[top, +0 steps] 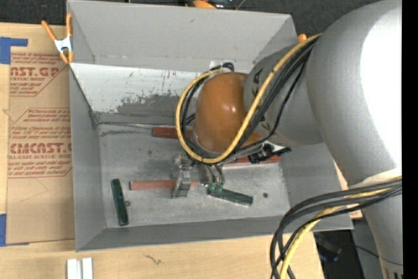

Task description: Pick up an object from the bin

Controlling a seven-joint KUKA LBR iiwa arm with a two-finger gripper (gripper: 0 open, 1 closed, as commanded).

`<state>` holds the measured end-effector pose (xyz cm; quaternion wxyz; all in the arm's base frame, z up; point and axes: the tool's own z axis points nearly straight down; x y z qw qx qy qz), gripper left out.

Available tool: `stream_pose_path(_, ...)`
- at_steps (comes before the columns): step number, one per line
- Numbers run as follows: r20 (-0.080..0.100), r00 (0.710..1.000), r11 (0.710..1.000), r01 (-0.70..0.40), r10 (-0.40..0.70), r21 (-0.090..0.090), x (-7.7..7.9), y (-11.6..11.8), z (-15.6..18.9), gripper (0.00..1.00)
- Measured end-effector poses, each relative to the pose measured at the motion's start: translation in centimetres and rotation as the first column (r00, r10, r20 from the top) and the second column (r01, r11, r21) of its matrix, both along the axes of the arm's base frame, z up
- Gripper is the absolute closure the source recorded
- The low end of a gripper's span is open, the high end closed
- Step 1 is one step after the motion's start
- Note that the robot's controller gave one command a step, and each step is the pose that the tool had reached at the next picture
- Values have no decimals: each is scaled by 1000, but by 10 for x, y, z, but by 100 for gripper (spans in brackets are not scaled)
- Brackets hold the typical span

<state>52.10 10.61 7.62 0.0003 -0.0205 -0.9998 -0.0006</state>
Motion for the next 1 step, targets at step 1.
stream_pose_path(1,10,995,995,-103,103,0,-3,21,155,100)
